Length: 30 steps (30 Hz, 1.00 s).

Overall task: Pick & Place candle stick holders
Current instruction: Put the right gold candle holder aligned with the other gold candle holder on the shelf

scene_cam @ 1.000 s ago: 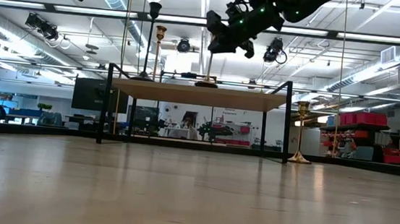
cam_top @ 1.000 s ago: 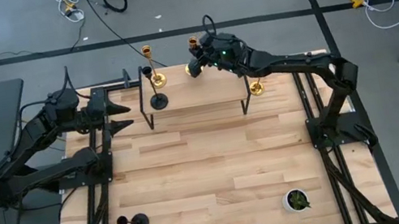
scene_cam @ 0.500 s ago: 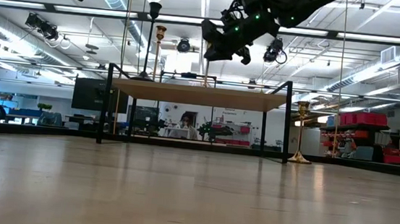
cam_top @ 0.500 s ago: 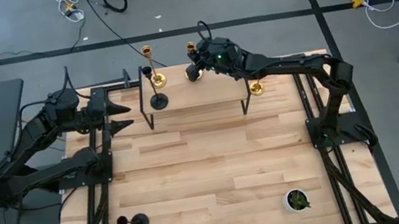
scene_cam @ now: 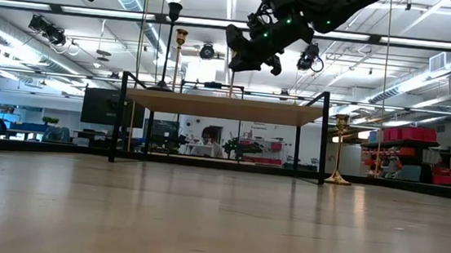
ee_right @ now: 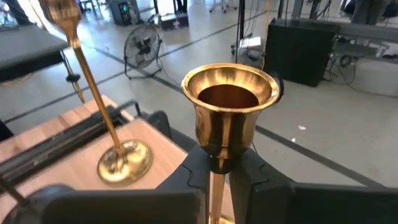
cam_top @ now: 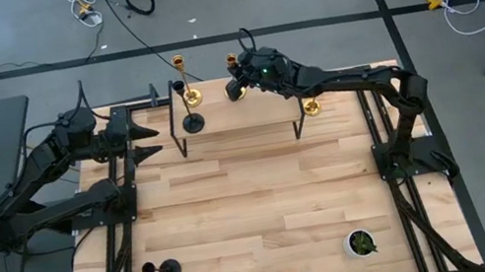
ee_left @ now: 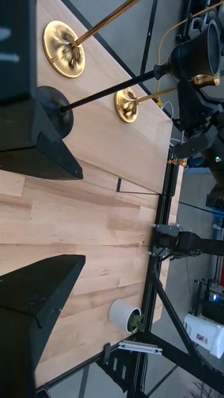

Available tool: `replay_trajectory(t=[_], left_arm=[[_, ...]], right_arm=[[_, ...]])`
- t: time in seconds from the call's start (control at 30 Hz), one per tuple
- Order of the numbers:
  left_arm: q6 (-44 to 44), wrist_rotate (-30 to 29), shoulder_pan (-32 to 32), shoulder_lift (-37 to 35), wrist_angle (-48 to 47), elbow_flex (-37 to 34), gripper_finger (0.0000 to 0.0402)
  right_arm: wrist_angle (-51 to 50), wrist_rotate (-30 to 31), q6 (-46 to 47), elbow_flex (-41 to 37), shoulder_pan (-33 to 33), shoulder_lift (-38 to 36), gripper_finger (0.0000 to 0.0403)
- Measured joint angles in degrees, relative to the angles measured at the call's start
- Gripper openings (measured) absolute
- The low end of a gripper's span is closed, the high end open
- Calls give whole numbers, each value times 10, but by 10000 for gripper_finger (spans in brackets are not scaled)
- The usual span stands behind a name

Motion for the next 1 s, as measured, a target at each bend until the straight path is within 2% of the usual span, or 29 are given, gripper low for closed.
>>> replay_trajectory(t=[0.33, 0.63, 0.8, 1.0], left_arm=[[0, 0, 0, 0, 0, 0, 208], [0, 0, 0, 0, 0, 0, 208], [0, 0, 0, 0, 0, 0, 208], [0, 0, 0, 0, 0, 0, 208]], right_arm=[[0, 0, -12, 0, 4, 0, 35], [0, -2, -16, 0, 4, 0, 95], [-1, -46, -16, 0, 4, 0, 117], [-1, -29, -22, 0, 4, 0, 155]])
